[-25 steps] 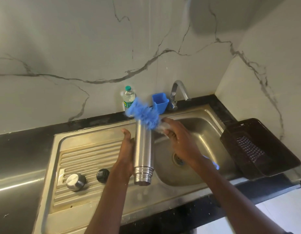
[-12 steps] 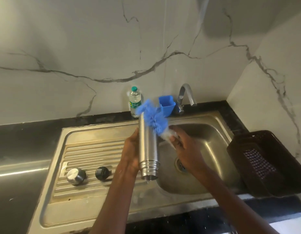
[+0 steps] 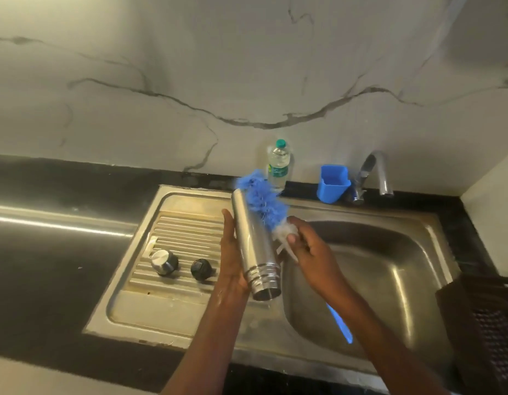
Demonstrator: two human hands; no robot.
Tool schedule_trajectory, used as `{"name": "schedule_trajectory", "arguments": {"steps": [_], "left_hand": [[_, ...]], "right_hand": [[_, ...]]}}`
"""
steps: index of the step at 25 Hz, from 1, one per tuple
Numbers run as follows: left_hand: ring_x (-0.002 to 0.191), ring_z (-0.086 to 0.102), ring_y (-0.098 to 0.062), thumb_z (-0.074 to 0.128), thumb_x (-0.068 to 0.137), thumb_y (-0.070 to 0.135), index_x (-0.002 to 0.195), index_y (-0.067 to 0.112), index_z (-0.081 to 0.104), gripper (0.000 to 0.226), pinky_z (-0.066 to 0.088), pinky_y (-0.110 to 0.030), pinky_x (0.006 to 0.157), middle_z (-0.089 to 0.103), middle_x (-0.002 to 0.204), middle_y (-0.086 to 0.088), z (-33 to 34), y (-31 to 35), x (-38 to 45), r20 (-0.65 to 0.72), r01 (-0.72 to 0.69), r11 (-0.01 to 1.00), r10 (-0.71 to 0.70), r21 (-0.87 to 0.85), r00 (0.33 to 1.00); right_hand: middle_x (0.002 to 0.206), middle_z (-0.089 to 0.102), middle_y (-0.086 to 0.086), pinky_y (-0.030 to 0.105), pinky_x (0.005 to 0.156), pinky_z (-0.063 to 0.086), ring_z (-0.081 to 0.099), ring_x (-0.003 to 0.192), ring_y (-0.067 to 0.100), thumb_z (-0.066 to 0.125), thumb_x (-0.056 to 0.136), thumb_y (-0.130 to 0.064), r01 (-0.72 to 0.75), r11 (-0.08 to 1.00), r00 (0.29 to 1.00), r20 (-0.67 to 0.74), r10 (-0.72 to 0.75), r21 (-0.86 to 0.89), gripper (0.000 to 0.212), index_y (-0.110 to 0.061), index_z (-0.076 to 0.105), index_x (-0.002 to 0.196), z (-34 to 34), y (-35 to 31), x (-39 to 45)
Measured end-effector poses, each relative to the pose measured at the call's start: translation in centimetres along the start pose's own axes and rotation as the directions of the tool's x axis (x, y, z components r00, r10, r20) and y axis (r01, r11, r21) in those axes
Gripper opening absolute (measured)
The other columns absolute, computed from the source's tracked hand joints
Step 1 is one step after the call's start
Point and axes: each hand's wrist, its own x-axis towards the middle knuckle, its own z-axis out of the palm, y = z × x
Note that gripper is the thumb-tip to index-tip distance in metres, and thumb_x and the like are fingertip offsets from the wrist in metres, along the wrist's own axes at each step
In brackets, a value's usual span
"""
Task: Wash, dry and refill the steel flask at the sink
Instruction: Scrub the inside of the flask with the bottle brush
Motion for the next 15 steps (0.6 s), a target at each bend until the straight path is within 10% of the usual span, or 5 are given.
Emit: {"name": "schedule_trajectory", "arguments": {"steps": [5, 9, 12, 15], "left_hand": [[0.085, 0.072, -0.024, 0.069, 0.082, 0.076, 0.128, 0.015, 0.064, 0.077, 0.06, -0.038, 0.078, 0.073, 0.102, -0.008, -3.0, 4.4, -1.8, -0.285, -0.306, 0.95, 0.278, -0.061, 0.917], [0.084, 0.078, -0.025, 0.069, 0.085, 0.07, 0.128, 0.011, 0.065, 0.072, 0.064, -0.039, 0.07, 0.077, 0.1, -0.009, -5.5, 10.5, -3.6, -0.492, -0.507, 0.857, 0.482, 0.092, 0.725], [0.116, 0.071, -0.023, 0.084, 0.083, 0.051, 0.146, 0.024, 0.052, 0.076, 0.057, -0.047, 0.102, 0.072, 0.128, -0.002, -8.5, 16.2, -4.8, -0.43, -0.582, 0.688, 0.725, 0.433, 0.538], [0.111, 0.072, -0.01, 0.091, 0.078, 0.033, 0.141, 0.031, 0.054, 0.073, 0.058, -0.034, 0.099, 0.071, 0.126, 0.007, -10.4, 20.9, -5.8, -0.229, -0.527, 0.473, 0.857, 0.706, 0.462]], "right_hand": [[0.112, 0.073, -0.009, 0.019, 0.06, 0.051, 0.068, 0.084, 0.01, 0.058, 0.101, -0.037, -0.026, 0.957, 0.999, 0.026, 0.019, 0.289, 0.027, -0.049, 0.064, 0.124, 2.4, -1.1, 0.4], [0.084, 0.07, 0.009, 0.019, 0.039, 0.034, 0.05, 0.054, 0.013, 0.055, 0.106, -0.032, -0.258, 0.864, 0.959, 0.007, 0.283, 0.432, 0.024, -0.028, 0.063, 0.128, 6.3, -0.9, 1.2], [0.079, 0.069, 0.009, 0.018, 0.037, 0.034, 0.049, 0.05, 0.013, 0.057, 0.105, -0.033, -0.373, 0.832, 0.921, 0.055, 0.386, 0.411, 0.024, -0.021, 0.065, 0.124, 9.3, -0.2, 1.5], [0.079, 0.069, 0.009, 0.02, 0.039, 0.034, 0.049, 0.051, 0.014, 0.058, 0.105, -0.035, -0.396, 0.827, 0.91, 0.052, 0.411, 0.399, 0.023, -0.021, 0.067, 0.121, 11.9, 0.0, 1.8]]}}
